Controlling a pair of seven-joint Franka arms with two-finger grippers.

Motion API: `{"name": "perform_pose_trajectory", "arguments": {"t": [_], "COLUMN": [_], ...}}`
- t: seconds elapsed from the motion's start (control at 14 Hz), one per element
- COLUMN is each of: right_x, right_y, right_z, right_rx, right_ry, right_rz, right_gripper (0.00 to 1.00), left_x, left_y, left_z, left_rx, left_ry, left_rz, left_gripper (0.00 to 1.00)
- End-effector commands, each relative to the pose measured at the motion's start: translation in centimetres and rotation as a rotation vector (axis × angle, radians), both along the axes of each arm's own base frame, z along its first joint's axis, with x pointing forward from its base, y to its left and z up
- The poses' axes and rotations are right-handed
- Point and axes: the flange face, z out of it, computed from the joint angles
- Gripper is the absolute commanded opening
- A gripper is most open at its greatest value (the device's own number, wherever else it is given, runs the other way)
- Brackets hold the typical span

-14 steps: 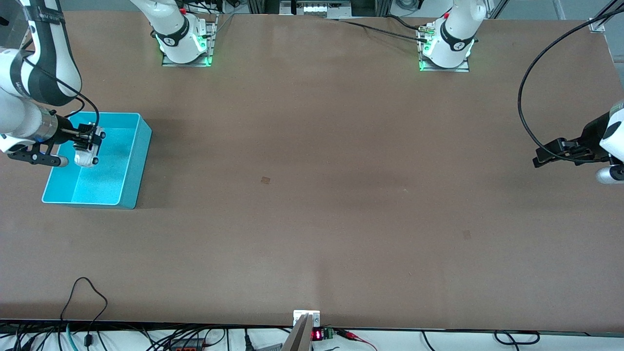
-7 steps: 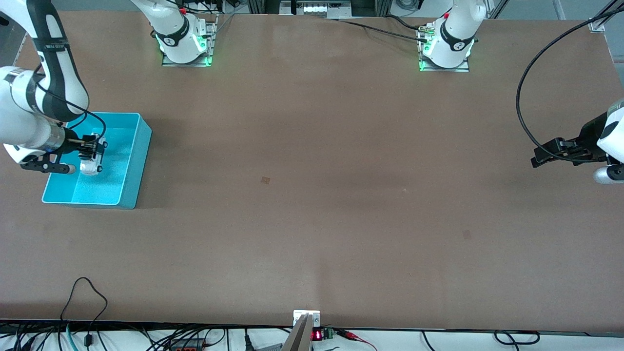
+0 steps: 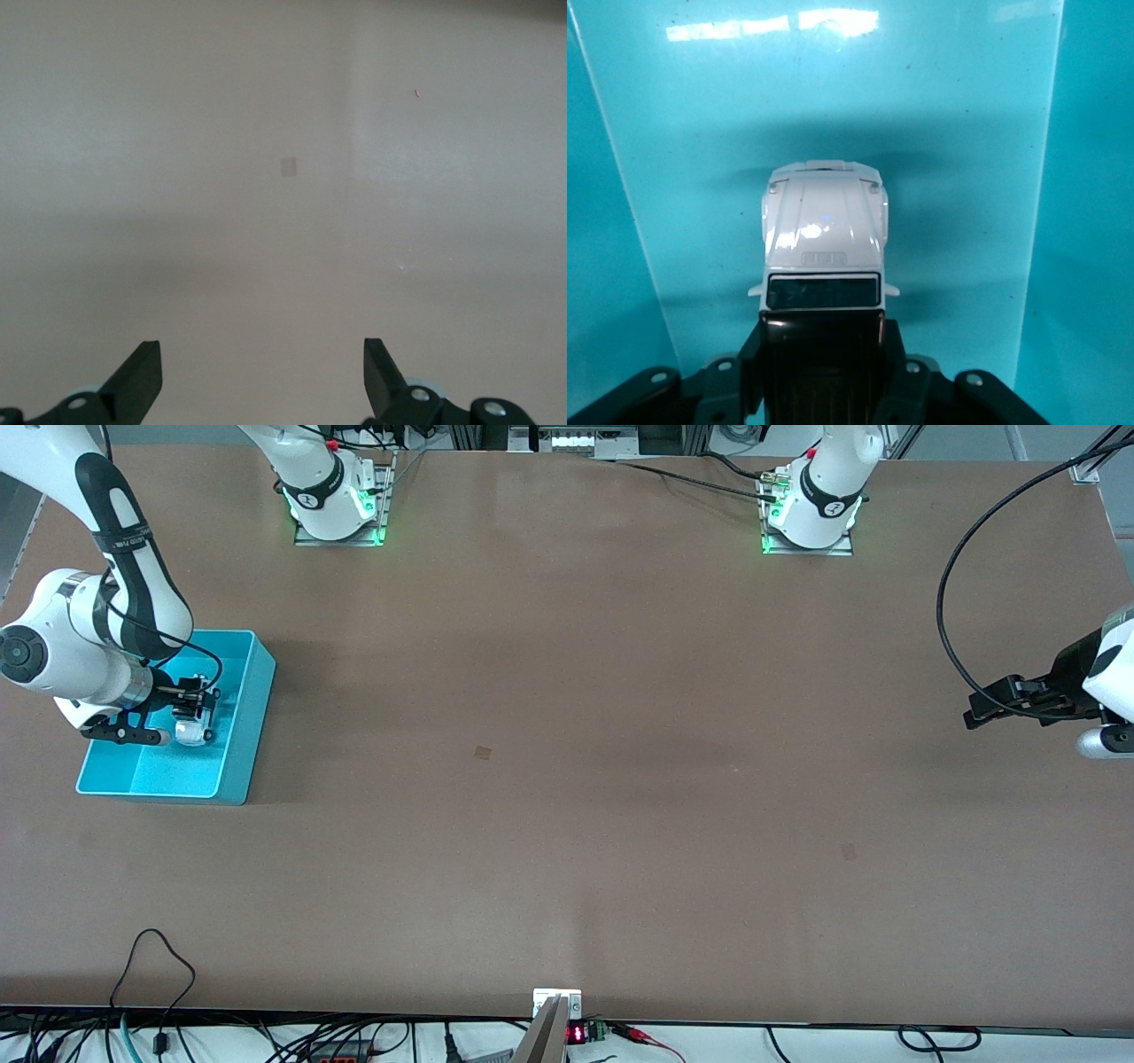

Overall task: Wind and store white jeep toy
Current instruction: 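Lower the held jeep into the turquoise bin, then open the right gripper to release the jeep in the bin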

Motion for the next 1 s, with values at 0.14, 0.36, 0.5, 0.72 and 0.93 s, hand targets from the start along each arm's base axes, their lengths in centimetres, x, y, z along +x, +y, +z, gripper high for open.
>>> {"name": "perform_pose_trajectory", "arguments": {"t": [0.14, 0.36, 0.5, 0.72, 0.93], "right_x": [0.0, 0.3, 0.4, 0.4, 0.4], "right_y": [-0.1, 1.1, 1.5, 1.8, 1.8], "right_z": [-1.1, -1.3, -1.4, -1.8, -1.8], "right_rx": [-0.001, 0.008, 0.011, 0.014, 0.014], "right_ry": [-0.019, -0.016, -0.014, -0.009, -0.009], "right_rz": [0.024, 0.050, 0.056, 0.059, 0.059], "right_gripper": [0.00, 0.00, 0.00, 0.03, 0.23], "left_x": [-0.2, -0.5, -0.5, -0.4, -0.3], "left_y": [-0.4, -0.6, -0.5, -0.3, -0.4], "left_z": [0.9, 1.0, 1.0, 1.1, 1.2], "left_rx": [0.007, 0.006, 0.006, 0.007, 0.007], "left_ry": [0.000, 0.018, 0.018, 0.011, 0.003], "left_rz": [-0.015, -0.026, -0.028, -0.025, -0.026], "left_gripper": [1.00, 1.00, 1.00, 1.00, 1.00]}}
